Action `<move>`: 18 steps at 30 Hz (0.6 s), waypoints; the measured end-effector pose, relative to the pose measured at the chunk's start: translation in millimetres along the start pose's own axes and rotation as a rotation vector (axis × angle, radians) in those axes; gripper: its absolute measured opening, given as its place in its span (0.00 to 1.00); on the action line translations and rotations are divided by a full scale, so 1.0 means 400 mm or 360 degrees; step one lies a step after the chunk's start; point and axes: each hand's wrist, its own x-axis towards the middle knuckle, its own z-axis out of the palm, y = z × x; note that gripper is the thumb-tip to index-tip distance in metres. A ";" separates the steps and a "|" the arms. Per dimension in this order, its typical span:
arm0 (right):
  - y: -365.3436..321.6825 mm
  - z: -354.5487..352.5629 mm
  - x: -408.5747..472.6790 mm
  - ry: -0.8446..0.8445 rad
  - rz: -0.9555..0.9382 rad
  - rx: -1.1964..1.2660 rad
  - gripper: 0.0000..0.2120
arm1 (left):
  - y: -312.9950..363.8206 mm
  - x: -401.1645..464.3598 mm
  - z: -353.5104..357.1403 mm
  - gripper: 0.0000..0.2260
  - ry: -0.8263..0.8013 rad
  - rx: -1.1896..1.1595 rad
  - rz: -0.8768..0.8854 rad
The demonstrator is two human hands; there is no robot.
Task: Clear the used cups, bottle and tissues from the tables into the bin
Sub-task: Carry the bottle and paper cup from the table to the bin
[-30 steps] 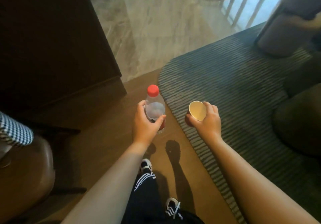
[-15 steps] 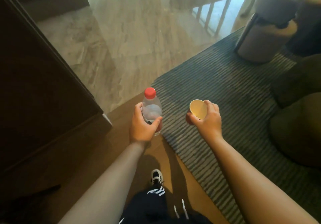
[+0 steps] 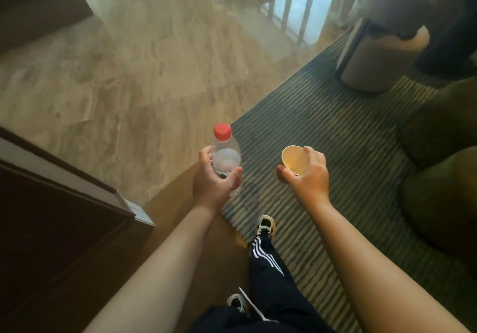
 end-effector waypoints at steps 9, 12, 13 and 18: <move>0.008 0.051 0.440 -0.0020 0.0074 -0.0003 0.38 | 0.093 0.424 0.220 0.33 -0.0081 0.0021 0.0021; -0.006 0.033 0.587 -0.0036 0.0041 -0.0029 0.39 | 0.152 0.558 0.283 0.33 -0.0092 0.0006 0.0030; -0.010 0.027 0.637 -0.0027 0.0035 -0.0037 0.39 | 0.168 0.600 0.303 0.33 -0.0091 0.0000 0.0030; -0.029 0.032 0.857 -0.0004 0.0051 -0.0042 0.39 | 0.215 0.793 0.389 0.33 -0.0106 -0.0003 0.0011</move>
